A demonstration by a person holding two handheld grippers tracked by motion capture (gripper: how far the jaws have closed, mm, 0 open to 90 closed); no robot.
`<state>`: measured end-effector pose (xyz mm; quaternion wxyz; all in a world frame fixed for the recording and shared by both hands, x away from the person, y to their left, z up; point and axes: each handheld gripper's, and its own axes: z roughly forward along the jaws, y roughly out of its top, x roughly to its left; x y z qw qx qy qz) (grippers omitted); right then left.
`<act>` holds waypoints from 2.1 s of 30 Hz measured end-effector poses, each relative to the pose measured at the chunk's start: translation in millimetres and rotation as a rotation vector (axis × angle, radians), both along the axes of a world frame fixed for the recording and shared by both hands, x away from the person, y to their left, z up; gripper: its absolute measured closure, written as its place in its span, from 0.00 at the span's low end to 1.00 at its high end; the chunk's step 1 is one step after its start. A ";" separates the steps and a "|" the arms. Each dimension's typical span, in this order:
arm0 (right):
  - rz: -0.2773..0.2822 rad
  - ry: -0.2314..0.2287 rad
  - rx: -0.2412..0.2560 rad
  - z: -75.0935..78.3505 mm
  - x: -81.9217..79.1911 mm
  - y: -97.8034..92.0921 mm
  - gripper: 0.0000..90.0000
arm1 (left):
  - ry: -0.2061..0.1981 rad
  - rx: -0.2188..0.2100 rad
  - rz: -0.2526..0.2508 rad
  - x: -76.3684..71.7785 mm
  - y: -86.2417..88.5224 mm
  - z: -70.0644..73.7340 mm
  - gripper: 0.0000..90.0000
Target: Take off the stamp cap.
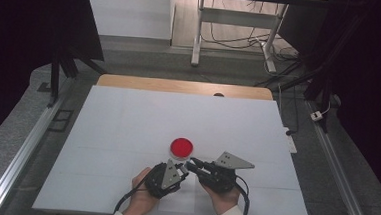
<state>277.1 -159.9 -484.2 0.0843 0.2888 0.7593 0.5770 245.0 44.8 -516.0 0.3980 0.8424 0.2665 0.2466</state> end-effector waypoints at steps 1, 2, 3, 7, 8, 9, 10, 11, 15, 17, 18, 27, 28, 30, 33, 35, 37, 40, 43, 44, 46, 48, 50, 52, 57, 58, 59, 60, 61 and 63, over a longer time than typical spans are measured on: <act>0.000 -0.001 0.001 0.0 -0.1 0.0 0.84 | -0.001 0.005 -0.001 0.0 0.5 0.3 0.72; -0.001 -0.003 0.001 0.1 -0.1 0.1 0.84 | -0.003 0.004 0.003 -0.3 0.4 0.2 0.72; -0.001 -0.003 0.001 0.2 -0.2 0.1 0.84 | -0.002 -0.004 0.004 -0.4 0.2 0.0 0.72; -0.003 -0.004 0.002 0.2 -0.7 0.2 0.84 | -0.001 -0.010 0.007 -0.5 0.3 -0.4 0.72; -0.004 -0.005 0.002 0.2 -0.8 0.2 0.84 | -0.001 -0.012 0.007 -0.5 0.4 -0.5 0.72; -0.004 -0.007 0.002 0.3 -0.9 0.2 0.84 | 0.001 -0.014 0.005 -0.5 0.4 -0.5 0.72; -0.004 -0.008 0.001 0.3 -1.0 0.3 0.84 | 0.001 -0.015 0.006 -0.6 0.3 -0.7 0.72; -0.004 -0.010 0.000 0.3 -1.1 0.3 0.84 | 0.002 -0.016 0.006 -0.6 0.3 -0.8 0.72; -0.005 -0.009 -0.003 0.1 -1.2 0.6 0.84 | 0.008 -0.020 0.006 -0.3 0.3 -1.3 0.72; -0.004 -0.012 -0.008 0.2 -1.3 0.8 0.84 | 0.010 -0.020 0.005 -0.3 0.3 -1.5 0.72; -0.004 -0.013 -0.013 0.4 -1.3 0.9 0.84 | 0.011 -0.019 0.004 -0.4 0.2 -1.6 0.72; 0.008 -0.009 -0.032 2.7 -0.2 1.7 0.84 | 0.002 -0.002 -0.007 -0.4 0.5 -1.7 0.72; 0.008 -0.008 -0.033 2.6 -0.1 1.7 0.84 | 0.001 -0.001 -0.007 -0.3 0.6 -1.8 0.72; 0.008 -0.007 -0.031 2.3 -0.1 1.6 0.84 | 0.003 0.001 -0.010 -0.2 1.2 -1.5 0.72; 0.004 -0.009 -0.026 2.1 -0.5 1.5 0.84 | 0.008 -0.012 -0.008 -0.1 1.7 -1.5 0.72; 0.002 -0.012 -0.027 2.2 -0.9 1.6 0.84 | 0.010 -0.022 -0.004 -0.3 1.3 -1.8 0.72; 0.001 -0.014 -0.025 2.2 -1.3 1.6 0.84 | 0.014 -0.027 -0.001 -0.2 1.6 -1.7 0.72; -0.001 -0.020 -0.022 2.2 -1.8 1.5 0.84 | 0.029 -0.047 0.008 1.3 3.4 -2.0 0.72; -0.002 -0.026 -0.017 3.3 -1.9 0.6 0.84 | 0.033 -0.045 0.013 2.1 4.8 -3.1 0.72; -0.006 -0.027 -0.022 4.0 -1.9 0.2 0.84 | 0.032 -0.049 0.013 2.3 5.6 -3.3 0.73; -0.007 -0.022 -0.023 3.8 -1.2 -1.1 0.84 | 0.023 -0.046 0.009 1.9 6.5 -2.5 0.73; -0.008 -0.017 -0.013 3.3 -0.5 -2.4 0.84 | 0.018 -0.044 0.008 1.6 6.8 -2.3 0.73; -0.006 -0.019 -0.012 3.6 -0.4 -2.7 0.84 | 0.016 -0.044 0.007 1.5 6.9 -2.0 0.72; -0.005 -0.024 -0.009 4.2 -0.6 -2.7 0.84 | 0.018 -0.042 0.007 1.7 7.2 -2.0 0.72; -0.011 -0.030 0.007 6.5 -0.5 -5.4 0.84 | 0.024 -0.036 0.017 3.4 11.0 -1.4 0.72; -0.014 -0.033 0.011 7.0 -0.1 -6.5 0.84 | 0.025 -0.039 0.020 3.5 12.0 -1.3 0.72; -0.016 -0.033 0.015 7.6 0.1 -7.6 0.84 | 0.024 -0.037 0.022 3.6 13.0 -1.0 0.72; -0.019 -0.034 0.019 8.1 0.1 -8.6 0.84 | 0.024 -0.041 0.025 3.6 13.9 -0.9 0.72; -0.021 -0.036 0.019 8.8 0.2 -9.8 0.84 | 0.025 -0.042 0.028 3.6 14.9 -0.8 0.72; -0.026 -0.038 0.024 9.7 0.5 -11.8 0.84 | 0.028 -0.042 0.031 3.8 16.9 -0.8 0.72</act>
